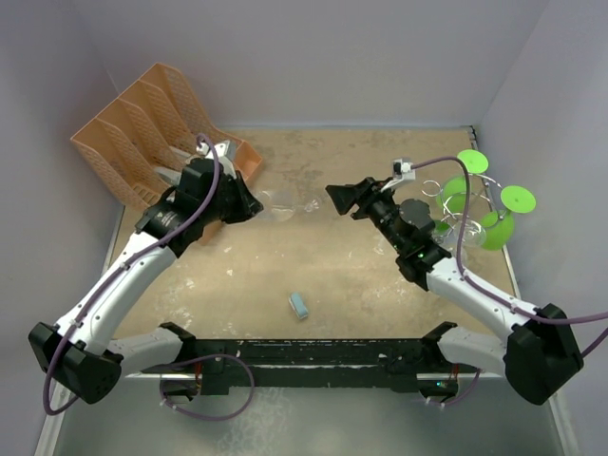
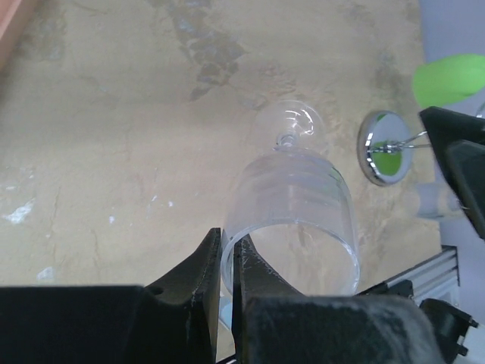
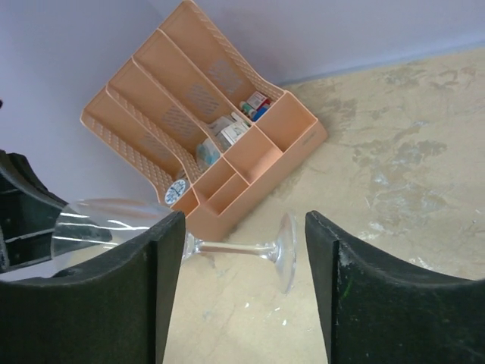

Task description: Take the wine glass off the wine glass rack

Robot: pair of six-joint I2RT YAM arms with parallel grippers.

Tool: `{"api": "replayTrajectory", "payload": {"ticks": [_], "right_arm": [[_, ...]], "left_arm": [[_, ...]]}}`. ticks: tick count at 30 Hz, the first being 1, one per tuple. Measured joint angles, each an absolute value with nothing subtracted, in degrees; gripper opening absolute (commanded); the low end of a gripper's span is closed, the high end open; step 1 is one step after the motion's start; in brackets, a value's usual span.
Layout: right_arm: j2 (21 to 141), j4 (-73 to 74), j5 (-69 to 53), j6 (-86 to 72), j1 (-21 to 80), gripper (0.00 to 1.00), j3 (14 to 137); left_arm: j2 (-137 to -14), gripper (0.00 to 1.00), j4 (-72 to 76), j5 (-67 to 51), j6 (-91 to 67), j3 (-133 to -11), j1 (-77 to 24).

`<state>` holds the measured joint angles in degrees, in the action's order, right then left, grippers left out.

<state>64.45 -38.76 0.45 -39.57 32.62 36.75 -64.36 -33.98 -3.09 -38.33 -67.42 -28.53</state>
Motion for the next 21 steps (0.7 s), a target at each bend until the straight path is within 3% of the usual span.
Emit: {"api": "replayTrajectory", "payload": {"ticks": [6,9,21], "right_arm": [[62.1,-32.5,4.1,-38.0,32.6,0.78,39.4],[60.9,-27.6,8.7,-38.3,32.6,0.99,42.4],[62.2,-8.3,24.4,-41.1,32.6,1.0,55.3]], "left_arm": [[-70.9,0.0,-41.5,3.3,-37.3,-72.0,-28.5],[-76.0,0.0,-44.5,6.0,-35.6,-75.8,-28.5],[-94.7,0.0,-52.5,15.3,-28.9,-93.6,-28.5]]}}
